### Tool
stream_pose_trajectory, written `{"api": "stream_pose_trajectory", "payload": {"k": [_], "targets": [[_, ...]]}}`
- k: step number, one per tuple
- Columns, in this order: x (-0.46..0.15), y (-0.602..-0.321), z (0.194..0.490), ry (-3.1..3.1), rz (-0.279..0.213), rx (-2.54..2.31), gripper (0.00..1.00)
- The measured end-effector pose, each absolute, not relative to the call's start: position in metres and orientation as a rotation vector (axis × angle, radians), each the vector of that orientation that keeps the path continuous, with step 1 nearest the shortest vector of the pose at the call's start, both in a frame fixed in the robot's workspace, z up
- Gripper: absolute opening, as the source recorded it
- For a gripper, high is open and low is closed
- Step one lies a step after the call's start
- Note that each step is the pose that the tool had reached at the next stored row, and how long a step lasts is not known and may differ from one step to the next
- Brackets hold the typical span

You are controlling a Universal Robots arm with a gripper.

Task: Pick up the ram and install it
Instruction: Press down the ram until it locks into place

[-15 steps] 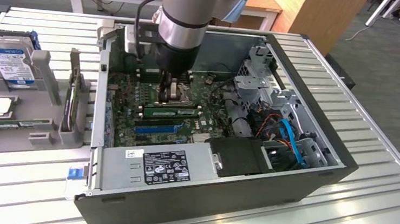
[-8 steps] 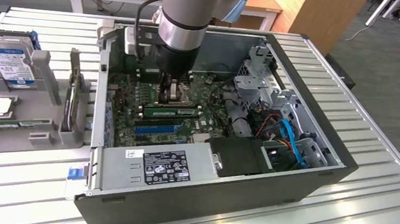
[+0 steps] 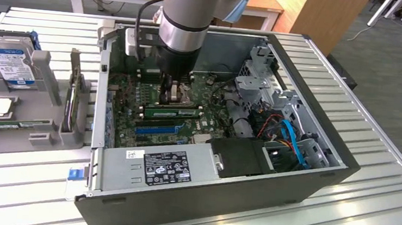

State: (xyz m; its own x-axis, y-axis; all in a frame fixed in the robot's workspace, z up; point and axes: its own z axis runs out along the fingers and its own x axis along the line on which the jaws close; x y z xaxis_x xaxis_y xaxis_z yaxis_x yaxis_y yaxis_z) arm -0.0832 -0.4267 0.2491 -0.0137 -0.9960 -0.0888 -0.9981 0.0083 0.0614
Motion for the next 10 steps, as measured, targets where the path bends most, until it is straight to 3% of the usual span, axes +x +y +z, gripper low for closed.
{"api": "stream_pose_trajectory", "payload": {"k": [10], "targets": [[-0.0832,-0.4267,0.2451,2.216,0.166,-2.192,0.1]]}}
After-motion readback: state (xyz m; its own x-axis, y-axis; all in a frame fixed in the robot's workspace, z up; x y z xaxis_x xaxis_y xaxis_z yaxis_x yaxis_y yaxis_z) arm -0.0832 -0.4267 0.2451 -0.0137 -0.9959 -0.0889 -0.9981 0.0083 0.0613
